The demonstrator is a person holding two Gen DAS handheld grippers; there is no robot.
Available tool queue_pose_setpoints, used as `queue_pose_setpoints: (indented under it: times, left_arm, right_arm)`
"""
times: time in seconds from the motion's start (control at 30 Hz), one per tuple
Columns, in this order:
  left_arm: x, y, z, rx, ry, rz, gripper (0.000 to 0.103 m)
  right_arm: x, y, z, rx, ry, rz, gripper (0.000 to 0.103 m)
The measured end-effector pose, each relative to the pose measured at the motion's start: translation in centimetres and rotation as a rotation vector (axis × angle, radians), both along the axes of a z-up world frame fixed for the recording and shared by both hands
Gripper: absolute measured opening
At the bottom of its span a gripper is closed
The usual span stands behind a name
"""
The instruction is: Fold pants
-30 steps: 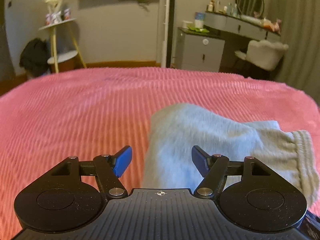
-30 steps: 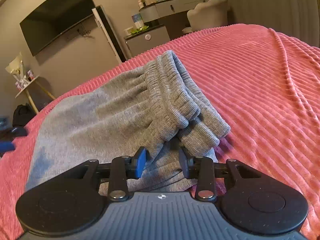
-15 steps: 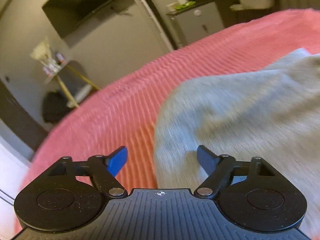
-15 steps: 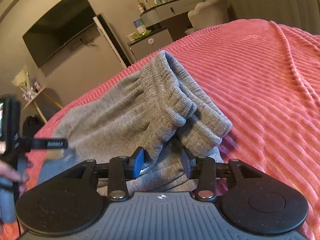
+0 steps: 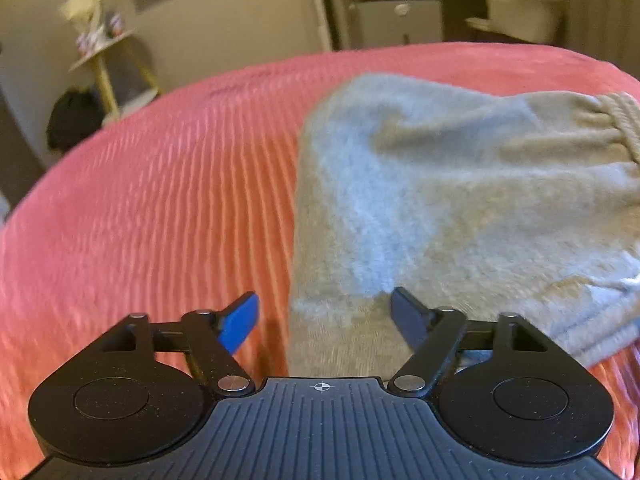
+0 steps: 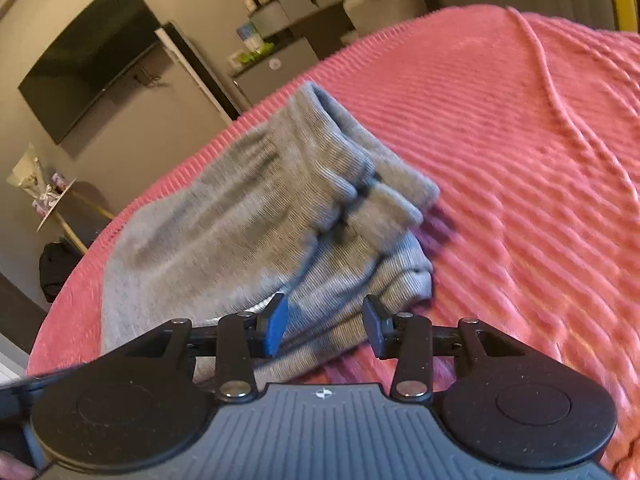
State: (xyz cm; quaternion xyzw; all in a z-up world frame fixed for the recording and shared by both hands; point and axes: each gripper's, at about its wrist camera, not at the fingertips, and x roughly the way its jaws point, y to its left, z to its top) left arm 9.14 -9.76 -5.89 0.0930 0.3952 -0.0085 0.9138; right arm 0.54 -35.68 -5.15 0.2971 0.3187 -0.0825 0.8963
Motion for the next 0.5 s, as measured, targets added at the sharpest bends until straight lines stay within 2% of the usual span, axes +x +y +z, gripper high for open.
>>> queue_pose_setpoints:
  times: [0.03, 0.1, 0.17, 0.23, 0.3, 0.37, 0.5]
  left_arm:
    - [0.2, 0.5, 0.2, -0.026, 0.015, 0.029, 0.091]
    - [0.0, 1.7, 1.0, -0.123, 0.052, 0.071, 0.089]
    - [-1.1, 2.9, 1.7, -0.2, 0.061, 0.072, 0.089]
    - [-3.2, 4.0, 2.2, -0.24, 0.042, 0.063, 0.088]
    - [-5.2, 5.1, 2.5, -0.251, 0.033, 0.051, 0.087]
    - [-7.3, 6.0, 2.5, -0.238, 0.013, 0.054, 0.087]
    - [-10.0, 7.0, 1.5, -0.2, -0.011, 0.096, 0.087]
  right_arm:
    - [-0.1, 0.0, -0.1, 0.007, 0.004, 0.004, 0.044]
    - [-0.4, -0.2, -0.3, 0.022, 0.017, 0.004, 0.045]
    - [-0.8, -0.4, -0.2, 0.04, 0.02, 0.015, 0.052]
    - [-1.3, -0.5, -0.2, 0.06, 0.014, 0.023, 0.058]
    - [-1.5, -0.9, -0.3, 0.109, -0.013, 0.049, 0.064]
    - [-1.6, -1.7, -0.5, 0.174, -0.041, 0.06, 0.075]
    - [-0.9, -3.7, -0.9, 0.256, -0.078, 0.029, 0.078]
